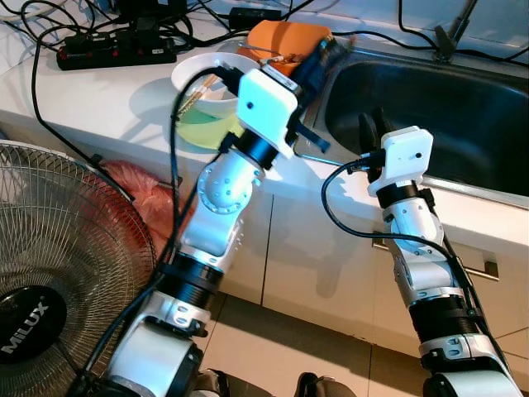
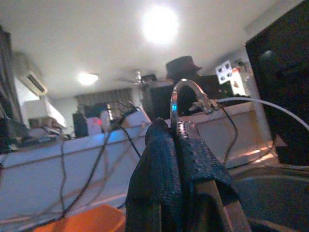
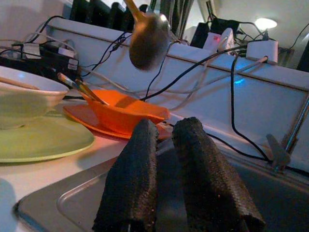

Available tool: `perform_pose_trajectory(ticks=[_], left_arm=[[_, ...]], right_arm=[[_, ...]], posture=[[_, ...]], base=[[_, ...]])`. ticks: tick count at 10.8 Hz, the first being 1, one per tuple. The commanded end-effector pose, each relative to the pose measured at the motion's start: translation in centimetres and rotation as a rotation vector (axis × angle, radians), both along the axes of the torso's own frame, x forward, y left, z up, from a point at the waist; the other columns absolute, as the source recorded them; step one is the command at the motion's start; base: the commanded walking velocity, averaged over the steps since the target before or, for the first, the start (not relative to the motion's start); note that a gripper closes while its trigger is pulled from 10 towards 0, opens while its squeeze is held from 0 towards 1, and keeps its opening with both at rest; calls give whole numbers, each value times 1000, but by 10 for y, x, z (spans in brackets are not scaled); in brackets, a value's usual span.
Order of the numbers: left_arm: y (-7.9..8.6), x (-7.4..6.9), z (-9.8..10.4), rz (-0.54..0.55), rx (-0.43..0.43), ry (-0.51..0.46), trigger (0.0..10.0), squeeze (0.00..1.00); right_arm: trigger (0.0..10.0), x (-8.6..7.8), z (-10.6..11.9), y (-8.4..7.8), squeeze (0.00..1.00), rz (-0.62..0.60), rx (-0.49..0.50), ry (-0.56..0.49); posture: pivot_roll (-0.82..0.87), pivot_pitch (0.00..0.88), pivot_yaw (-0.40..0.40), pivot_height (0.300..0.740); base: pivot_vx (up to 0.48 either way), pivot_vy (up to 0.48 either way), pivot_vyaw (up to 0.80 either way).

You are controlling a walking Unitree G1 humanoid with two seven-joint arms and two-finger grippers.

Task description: Kitchen organization

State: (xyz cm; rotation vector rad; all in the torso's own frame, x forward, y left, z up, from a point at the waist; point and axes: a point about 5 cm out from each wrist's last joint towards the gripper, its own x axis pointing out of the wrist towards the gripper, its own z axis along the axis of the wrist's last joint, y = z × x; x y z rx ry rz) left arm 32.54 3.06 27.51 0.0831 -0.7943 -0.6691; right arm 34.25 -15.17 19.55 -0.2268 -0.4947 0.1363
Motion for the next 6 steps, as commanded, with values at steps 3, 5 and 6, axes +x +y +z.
perform_pose_trajectory(ticks=[3,5,6], left_arm=[[-4,-2,-1,-39,10,20,10000,0],[-3,-1,-3,-41,13,35,10000,0],[-3,-1,-4,-51,11,45,10000,0]], right_arm=[[10000,0,3,-2,922,-42,-12,-31],[10000,0,5,-1,0,-48,-23,-38],[10000,-1,7,-1,0,-52,-18,-55]], posture=[[10,96,6,740],[12,99,6,740],[12,105,7,740]], base=[[0,0,0],[0,0,0],[0,0,0]])
